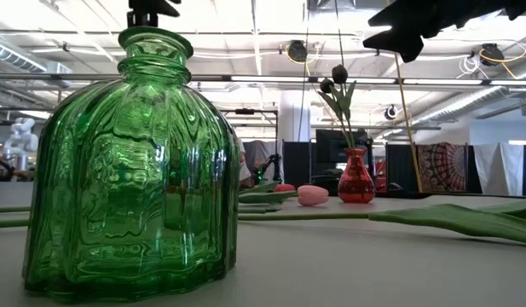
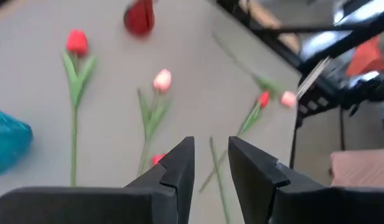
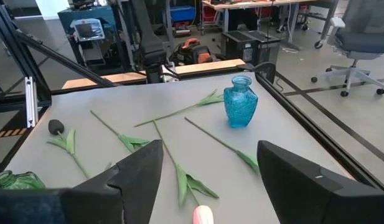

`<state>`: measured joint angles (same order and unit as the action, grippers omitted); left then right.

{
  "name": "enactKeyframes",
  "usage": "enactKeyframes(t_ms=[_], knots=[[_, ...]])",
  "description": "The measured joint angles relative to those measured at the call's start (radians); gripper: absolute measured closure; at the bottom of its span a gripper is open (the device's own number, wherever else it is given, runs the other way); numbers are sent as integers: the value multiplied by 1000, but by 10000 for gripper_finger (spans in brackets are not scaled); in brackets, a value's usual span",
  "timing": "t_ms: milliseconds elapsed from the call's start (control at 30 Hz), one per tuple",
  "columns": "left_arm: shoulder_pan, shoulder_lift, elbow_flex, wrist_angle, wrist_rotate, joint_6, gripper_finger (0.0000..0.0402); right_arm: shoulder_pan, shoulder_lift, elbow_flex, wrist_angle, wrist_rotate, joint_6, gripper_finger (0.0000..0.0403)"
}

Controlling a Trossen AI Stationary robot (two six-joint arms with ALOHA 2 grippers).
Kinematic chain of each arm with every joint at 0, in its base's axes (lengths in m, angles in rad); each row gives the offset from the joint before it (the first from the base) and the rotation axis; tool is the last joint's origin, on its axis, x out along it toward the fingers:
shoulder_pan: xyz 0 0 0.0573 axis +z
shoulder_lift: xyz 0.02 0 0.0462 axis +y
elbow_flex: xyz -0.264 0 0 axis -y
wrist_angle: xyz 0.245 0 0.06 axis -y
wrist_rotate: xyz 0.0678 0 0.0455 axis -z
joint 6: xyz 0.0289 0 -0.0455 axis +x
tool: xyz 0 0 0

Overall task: Sort flowers into vase by color
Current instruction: Put the black tulip into the red vase

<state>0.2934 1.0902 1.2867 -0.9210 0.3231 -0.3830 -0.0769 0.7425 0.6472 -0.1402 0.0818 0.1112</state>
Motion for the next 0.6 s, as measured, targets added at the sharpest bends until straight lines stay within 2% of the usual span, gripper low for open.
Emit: enactKeyframes(t_ms=[333, 600], knots=[[-287, 98, -50, -4, -277, -259, 297, 0, 0, 0, -1, 0, 0, 150], [-440, 203, -53, -9, -355, -465, 297, 0, 0, 0, -2, 0, 0, 150]])
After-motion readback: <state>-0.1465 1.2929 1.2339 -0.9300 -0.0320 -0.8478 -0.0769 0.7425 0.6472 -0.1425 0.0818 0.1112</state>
